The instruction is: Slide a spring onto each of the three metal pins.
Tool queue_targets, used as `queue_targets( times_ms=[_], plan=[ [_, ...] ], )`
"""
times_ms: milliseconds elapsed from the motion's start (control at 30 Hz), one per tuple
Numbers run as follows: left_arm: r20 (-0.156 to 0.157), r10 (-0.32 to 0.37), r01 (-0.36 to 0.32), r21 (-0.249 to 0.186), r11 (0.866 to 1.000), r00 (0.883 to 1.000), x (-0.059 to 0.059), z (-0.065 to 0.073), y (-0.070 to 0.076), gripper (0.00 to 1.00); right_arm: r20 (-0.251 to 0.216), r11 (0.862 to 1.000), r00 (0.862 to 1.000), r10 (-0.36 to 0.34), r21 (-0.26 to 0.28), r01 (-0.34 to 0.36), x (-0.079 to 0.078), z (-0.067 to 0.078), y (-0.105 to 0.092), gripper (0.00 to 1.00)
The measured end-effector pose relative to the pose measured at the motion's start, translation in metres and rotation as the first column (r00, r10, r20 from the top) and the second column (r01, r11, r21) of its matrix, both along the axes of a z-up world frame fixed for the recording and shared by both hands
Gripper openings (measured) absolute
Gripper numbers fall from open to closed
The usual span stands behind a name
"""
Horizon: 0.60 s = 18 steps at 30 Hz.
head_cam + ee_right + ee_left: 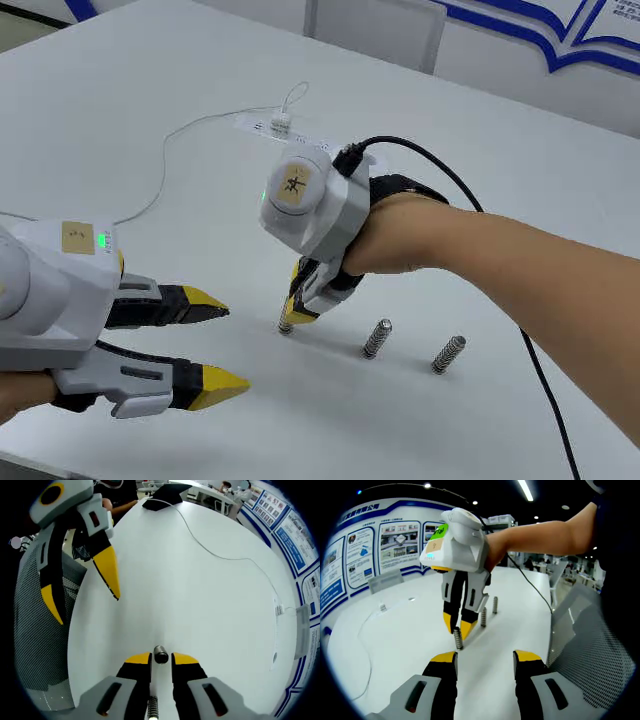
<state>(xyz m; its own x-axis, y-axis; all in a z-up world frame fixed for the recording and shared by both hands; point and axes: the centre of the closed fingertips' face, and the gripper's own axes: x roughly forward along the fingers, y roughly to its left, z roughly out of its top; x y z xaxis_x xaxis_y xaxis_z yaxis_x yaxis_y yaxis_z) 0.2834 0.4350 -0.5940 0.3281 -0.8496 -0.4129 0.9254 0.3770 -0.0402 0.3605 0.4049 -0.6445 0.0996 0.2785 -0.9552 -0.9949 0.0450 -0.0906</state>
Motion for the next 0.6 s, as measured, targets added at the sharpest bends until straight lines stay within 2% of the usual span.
queue_targets(
  times_ms=[367,533,600],
  plan=[
    [0.002,-0.009,0.009,0.001,1.0,1.0,0.004,0.002,-0.005,0.47,0.023,0.992,0.997,-0.071,0.107,0.068,-0.001,0.028,-0.015,0.21],
    [0.004,-0.012,0.012,0.004,1.0,1.0,0.007,0.003,-0.006,0.48,0.033,0.973,0.991,-0.133,0.195,0.124,-0.002,0.047,-0.026,0.23],
    [0.005,-0.012,0.012,0.004,1.0,1.0,0.008,0.004,-0.006,0.48,0.034,0.96,0.987,-0.159,0.24,0.147,-0.003,0.055,-0.031,0.24]
  ],
)
